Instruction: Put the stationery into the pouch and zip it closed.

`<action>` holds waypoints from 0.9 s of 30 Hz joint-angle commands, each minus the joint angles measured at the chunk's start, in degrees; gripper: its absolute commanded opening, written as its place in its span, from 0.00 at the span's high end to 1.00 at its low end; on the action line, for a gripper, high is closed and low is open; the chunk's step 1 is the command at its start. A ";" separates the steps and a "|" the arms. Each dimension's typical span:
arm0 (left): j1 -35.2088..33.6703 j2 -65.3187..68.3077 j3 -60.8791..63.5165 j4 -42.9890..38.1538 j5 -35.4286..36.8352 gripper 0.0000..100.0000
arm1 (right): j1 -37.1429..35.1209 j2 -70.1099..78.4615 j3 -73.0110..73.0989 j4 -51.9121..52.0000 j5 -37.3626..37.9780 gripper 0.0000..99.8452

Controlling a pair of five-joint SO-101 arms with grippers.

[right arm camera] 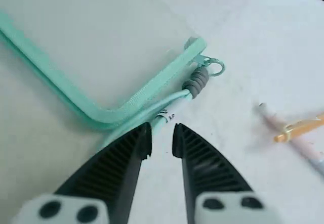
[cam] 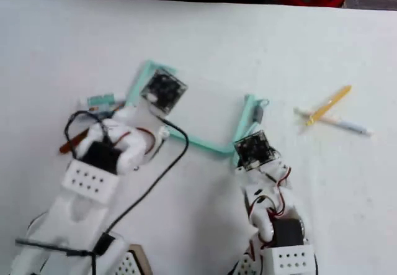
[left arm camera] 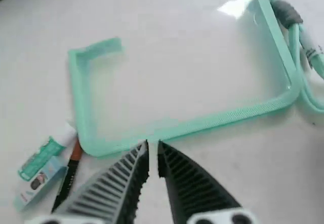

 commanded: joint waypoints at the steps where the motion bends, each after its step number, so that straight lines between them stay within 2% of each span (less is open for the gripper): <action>1: 4.44 2.42 -2.29 0.70 1.14 0.82 | 3.82 -0.48 -0.35 -2.42 6.77 0.92; 6: 8.31 2.42 -0.26 0.09 3.34 0.82 | 6.46 0.04 -6.51 -2.33 5.10 0.92; 14: 8.66 2.42 7.74 -10.81 3.25 0.82 | 6.20 5.41 -17.41 1.27 4.04 0.90; 18: 9.54 2.42 8.62 -11.87 3.34 0.82 | 6.20 21.32 -24.79 1.27 2.11 0.84; 22: 9.01 2.42 8.88 -13.10 3.60 0.82 | 5.76 42.77 -36.75 3.21 -6.86 0.83; 27: 9.01 2.86 9.05 -13.98 3.60 0.82 | 1.10 65.80 -53.36 10.51 -16.88 0.83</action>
